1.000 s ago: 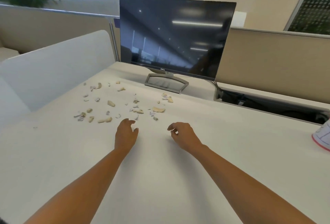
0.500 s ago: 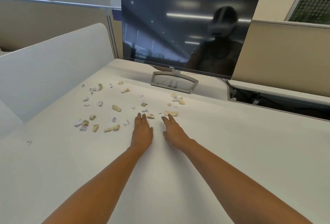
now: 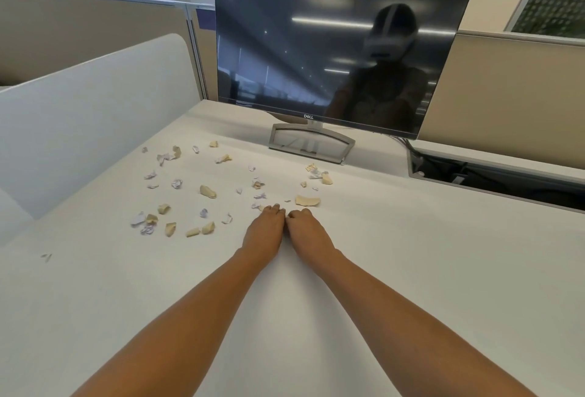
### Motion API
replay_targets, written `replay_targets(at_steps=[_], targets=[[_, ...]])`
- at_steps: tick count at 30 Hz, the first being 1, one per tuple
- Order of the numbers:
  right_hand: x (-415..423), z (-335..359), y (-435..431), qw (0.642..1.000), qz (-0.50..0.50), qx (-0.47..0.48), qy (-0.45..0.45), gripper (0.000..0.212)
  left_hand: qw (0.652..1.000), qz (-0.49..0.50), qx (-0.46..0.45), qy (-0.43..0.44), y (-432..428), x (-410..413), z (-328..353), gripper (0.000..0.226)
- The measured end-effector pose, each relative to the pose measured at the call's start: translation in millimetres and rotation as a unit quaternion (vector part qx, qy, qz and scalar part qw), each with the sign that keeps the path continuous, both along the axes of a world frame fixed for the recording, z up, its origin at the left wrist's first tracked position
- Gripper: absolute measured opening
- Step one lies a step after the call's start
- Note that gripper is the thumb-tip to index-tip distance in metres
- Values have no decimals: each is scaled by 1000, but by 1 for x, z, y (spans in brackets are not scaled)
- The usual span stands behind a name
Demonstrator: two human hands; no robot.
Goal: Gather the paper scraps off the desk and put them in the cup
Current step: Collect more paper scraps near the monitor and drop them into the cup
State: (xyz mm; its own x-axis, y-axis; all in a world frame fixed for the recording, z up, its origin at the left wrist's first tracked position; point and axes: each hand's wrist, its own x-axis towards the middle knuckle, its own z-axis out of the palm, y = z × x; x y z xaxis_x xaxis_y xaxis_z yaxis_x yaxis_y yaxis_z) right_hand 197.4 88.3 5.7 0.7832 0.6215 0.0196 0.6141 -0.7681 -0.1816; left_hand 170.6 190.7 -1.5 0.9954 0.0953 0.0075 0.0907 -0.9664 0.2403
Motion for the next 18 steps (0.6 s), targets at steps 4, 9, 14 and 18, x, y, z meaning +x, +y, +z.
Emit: replay_targets(at_steps=[4, 9, 14, 18], targets=[[-10, 4, -9, 1000, -7, 3, 6, 22, 999, 16, 32, -10, -3, -8, 3, 32], [-24, 8, -23, 1000, -9, 9, 18, 41, 997, 7, 81, 12, -8, -19, 8, 21], [-37, 8, -46, 999, -4, 13, 34, 21, 997, 13, 76, 15, -22, -35, 10, 21], [-41, 10, -72, 998, -29, 32, 50, 25, 999, 7, 52, 8, -41, -52, 11, 22]])
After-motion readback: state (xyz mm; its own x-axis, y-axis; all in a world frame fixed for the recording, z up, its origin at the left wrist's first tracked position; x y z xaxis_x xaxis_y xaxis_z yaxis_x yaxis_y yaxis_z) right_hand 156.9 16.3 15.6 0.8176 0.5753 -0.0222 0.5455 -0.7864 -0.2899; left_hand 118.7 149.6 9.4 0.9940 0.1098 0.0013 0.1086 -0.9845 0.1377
